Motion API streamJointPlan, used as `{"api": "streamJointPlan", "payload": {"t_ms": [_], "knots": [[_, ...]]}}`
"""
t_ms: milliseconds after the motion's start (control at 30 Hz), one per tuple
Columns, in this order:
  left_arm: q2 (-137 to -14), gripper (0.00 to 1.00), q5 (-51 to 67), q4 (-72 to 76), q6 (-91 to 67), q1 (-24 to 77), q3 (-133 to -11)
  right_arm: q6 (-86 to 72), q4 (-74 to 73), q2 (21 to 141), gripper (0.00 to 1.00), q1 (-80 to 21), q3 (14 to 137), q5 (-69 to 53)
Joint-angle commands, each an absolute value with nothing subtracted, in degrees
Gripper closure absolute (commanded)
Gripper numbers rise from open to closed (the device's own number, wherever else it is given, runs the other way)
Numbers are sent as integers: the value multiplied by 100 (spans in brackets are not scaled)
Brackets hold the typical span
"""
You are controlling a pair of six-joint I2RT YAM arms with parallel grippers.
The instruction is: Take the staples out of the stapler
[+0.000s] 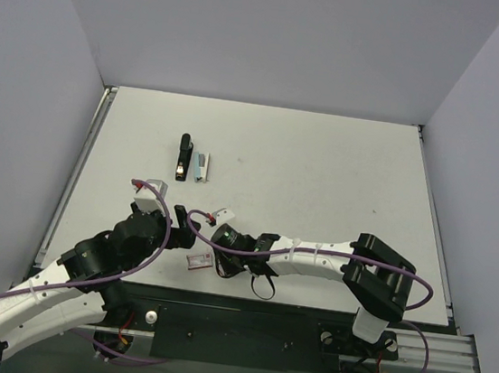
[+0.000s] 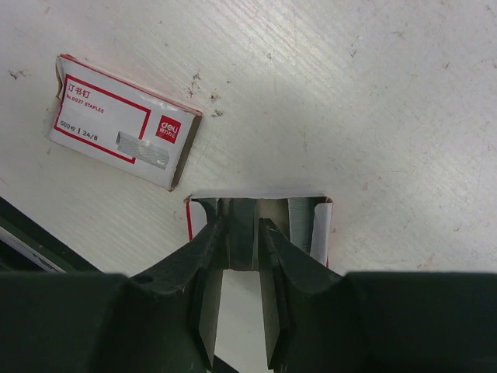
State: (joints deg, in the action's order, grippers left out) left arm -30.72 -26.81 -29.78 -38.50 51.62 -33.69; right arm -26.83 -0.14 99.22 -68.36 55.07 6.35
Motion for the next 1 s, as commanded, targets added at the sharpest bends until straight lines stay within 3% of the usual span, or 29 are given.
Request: {"api": "streamJointPlan", "payload": {"t_ms": [0,200,433,633,733,967], "knots": [[-3041,8,-2698,-2892,-3832,5168,-3604,-2681,-53,9932,77,-6917,5687,685],[-3085,8,-2698,-2865,-3832,5168,-3612,-2672,-53,9756,71,-6934,5713,703],[-3146,8,-2681,-2830,-3814,5168,-3621,-2654,-79,9475,71,-6935,5608,896],[-3173,8,-2654,-2786,-3814,5168,-3621,-2672,-97,9220,82,-6935,5484,1107],[-3182,8,-2663,-2786,-3814,5168,-3630,-2672,-167,9193,99,-6935,5484,1204],[-3199,8,-2646,-2777,-3814,5168,-3656,-2707,-176,9316,100,-6917,5441,1274]]}}
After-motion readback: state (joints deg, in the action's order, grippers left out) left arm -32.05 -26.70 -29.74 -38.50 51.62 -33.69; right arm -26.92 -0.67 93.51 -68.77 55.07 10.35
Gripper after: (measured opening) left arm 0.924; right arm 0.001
